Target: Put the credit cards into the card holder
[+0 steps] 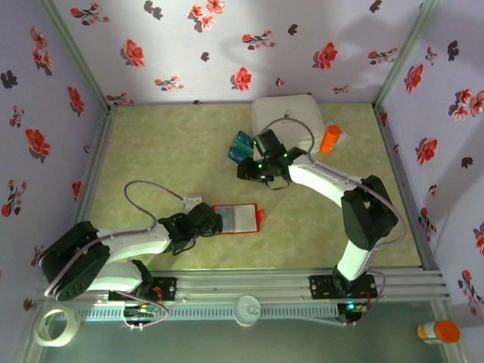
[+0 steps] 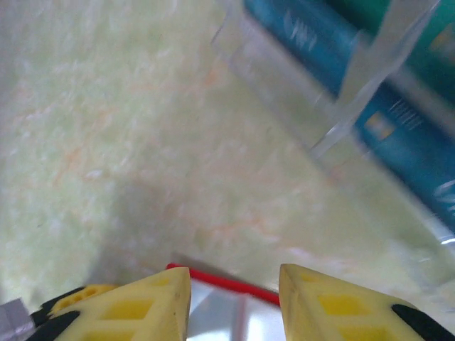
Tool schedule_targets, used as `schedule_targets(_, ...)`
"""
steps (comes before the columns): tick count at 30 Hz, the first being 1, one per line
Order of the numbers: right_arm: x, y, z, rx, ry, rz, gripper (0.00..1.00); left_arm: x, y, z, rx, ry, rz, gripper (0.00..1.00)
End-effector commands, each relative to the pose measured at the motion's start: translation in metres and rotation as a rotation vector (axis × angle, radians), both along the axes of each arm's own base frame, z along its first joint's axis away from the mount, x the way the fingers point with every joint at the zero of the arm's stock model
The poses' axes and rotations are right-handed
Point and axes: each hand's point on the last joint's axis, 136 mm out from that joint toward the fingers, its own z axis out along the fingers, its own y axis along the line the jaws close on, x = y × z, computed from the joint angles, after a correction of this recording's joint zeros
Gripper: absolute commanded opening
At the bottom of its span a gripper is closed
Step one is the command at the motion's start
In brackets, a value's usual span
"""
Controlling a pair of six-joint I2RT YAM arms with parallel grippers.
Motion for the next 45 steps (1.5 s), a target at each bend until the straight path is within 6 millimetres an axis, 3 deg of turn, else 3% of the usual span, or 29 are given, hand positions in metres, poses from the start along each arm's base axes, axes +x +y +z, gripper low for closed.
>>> schedule_targets(1, 0.007, -0.041, 0.004, -0.277, -0.079, 0.061, 0.39, -0.021, 0.000, -0.036, -0.024, 0.131, -0.028, 0.94)
schedule_targets(7, 0.032, -0.070, 0.004, -0.533, -0.133, 0.131, 0.39, -0.022, 0.001, -0.038, -0.020, 0.132, -0.026, 0.94)
schedule_targets(18, 0.050, -0.068, -0.022, -0.663, -0.082, 0.227, 0.33, -0.023, 0.002, -0.040, -0.020, 0.133, -0.022, 0.94)
schedule_targets(29, 0.047, -0.067, -0.049, -0.687, -0.025, 0.271, 0.29, -0.024, 0.002, -0.041, -0.018, 0.136, -0.021, 0.94)
schedule_targets(39, 0.040, -0.062, -0.053, -0.647, -0.009, 0.281, 0.19, -0.023, 0.002, -0.041, -0.022, 0.135, -0.018, 0.94)
schedule_targets(45, 0.035, -0.057, -0.053, -0.613, 0.008, 0.300, 0.18, -0.024, 0.003, -0.042, -0.019, 0.138, -0.016, 0.93)
